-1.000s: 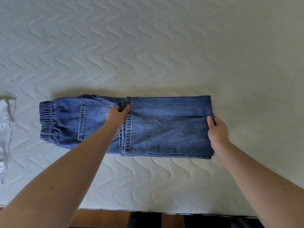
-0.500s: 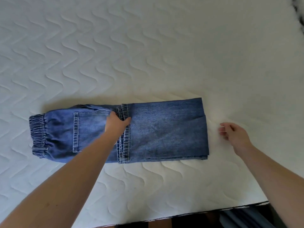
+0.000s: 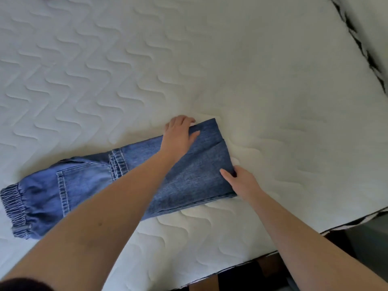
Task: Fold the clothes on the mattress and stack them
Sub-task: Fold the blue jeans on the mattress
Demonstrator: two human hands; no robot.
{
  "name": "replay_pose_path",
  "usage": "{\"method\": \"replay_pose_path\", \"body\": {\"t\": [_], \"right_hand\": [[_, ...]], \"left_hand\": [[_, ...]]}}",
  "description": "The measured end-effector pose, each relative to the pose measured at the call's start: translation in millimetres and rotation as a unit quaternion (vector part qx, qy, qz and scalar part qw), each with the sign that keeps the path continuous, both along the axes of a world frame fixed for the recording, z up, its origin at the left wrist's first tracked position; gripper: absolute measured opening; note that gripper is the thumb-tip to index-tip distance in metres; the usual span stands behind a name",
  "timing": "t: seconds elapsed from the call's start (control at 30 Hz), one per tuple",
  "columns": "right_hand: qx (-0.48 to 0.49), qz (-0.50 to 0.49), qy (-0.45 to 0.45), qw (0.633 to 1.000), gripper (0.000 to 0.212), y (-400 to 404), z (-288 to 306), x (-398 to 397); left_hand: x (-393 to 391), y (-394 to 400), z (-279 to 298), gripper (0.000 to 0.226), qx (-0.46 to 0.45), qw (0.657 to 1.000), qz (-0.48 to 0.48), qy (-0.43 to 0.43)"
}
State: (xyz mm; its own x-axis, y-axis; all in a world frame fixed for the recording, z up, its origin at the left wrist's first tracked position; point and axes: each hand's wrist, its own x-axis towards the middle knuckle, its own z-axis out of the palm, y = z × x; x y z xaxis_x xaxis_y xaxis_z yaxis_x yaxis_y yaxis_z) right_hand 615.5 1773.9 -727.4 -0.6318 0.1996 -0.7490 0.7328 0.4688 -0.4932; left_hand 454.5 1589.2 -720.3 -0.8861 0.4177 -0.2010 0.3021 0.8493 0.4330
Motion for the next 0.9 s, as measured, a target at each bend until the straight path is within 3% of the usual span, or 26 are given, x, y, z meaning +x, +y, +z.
{"method": "replay_pose_path", "body": {"t": [0.17,0.33,0.5,0.63,0.77,0.9], "right_hand": [[0.033,0.047,0.016,0.998,0.042,1.9,-3.8,9.1],[0.058,0.039,0.078,0.994,0.041,8.0,-5.7,26.4],[-0.015,-0.027,0.127,0.991,0.019,9.6,-6.3,52.5],[-0.082,-0.058,0.146,0.984,0.042,12.8,2.8,77.3],[-0.057,-0.075,0.157,0.983,0.043,8.6,5.6,80.3],[0.053,-0.012,0.160,0.986,0.035,4.3,1.1,73.5]], "left_hand": [[-34.6,61.9,-10.3,0.042,-0.093,0.978,-0.050,-0.182],[-43.0,63.8,-13.9,0.020,-0.008,0.978,-0.024,-0.208],[-44.7,65.1,-16.6,0.027,-0.019,0.977,-0.015,-0.211],[-41.0,68.2,-16.6,0.034,0.007,0.983,-0.001,-0.186],[-39.3,72.0,-12.2,0.043,0.008,0.980,0.023,-0.198],[-42.2,73.7,-8.2,0.037,0.000,0.978,0.037,-0.206]]}}
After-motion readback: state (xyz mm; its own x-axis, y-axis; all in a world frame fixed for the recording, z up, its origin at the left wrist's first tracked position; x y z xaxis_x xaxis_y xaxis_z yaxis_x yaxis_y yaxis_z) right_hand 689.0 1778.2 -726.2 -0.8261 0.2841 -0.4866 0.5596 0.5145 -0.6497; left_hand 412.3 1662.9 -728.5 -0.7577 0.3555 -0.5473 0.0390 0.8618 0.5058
